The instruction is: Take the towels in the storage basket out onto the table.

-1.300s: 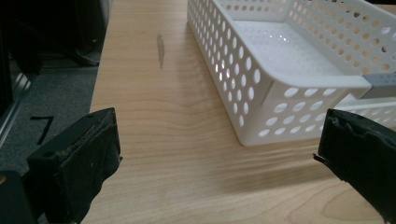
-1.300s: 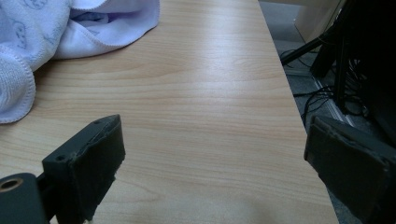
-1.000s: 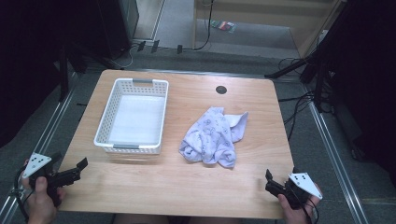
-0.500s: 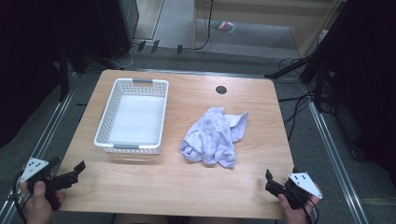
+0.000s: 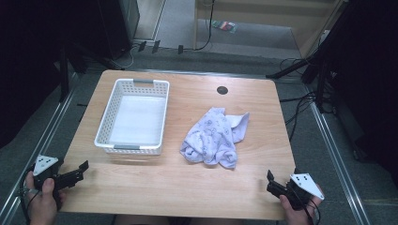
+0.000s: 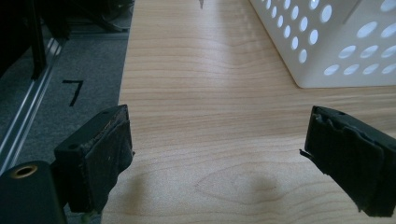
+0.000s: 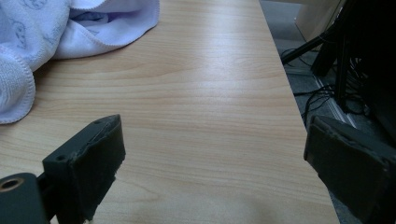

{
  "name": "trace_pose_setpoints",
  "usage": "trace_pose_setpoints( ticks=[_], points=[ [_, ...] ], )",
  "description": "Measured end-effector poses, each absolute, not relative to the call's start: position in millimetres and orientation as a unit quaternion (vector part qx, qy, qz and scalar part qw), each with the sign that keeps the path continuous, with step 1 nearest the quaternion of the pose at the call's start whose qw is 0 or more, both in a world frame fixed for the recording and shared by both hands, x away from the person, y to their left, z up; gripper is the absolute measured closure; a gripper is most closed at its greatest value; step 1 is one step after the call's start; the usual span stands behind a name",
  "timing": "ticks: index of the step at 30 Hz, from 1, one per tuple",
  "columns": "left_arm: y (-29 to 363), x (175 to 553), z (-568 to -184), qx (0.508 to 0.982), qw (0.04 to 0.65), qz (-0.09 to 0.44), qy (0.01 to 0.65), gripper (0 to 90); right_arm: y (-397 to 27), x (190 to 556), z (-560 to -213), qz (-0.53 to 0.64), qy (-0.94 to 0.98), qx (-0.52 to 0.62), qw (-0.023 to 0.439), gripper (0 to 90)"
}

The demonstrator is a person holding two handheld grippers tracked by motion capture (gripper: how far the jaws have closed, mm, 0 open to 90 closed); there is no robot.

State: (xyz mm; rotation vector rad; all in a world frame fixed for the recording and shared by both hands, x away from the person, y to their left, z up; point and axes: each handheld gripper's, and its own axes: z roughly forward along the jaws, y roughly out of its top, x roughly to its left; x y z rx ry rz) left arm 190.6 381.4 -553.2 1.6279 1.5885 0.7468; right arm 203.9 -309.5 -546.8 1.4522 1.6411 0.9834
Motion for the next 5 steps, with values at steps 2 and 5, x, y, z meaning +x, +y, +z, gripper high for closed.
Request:
trace_pose_setpoints(
  ticks=[2,5],
  points=[
    [382.1,190.9,-553.3,0.629,0.366,0.289,0.622,8.4,-309.5,203.9,-546.8,0.382,0.637,0.564,0.362,5.3],
    [382.3,189.3,-553.1,0.625,0.368,0.295,0.622,8.4,-309.4,203.9,-546.8,0.382,0.637,0.564,0.362,5.3]
  ],
)
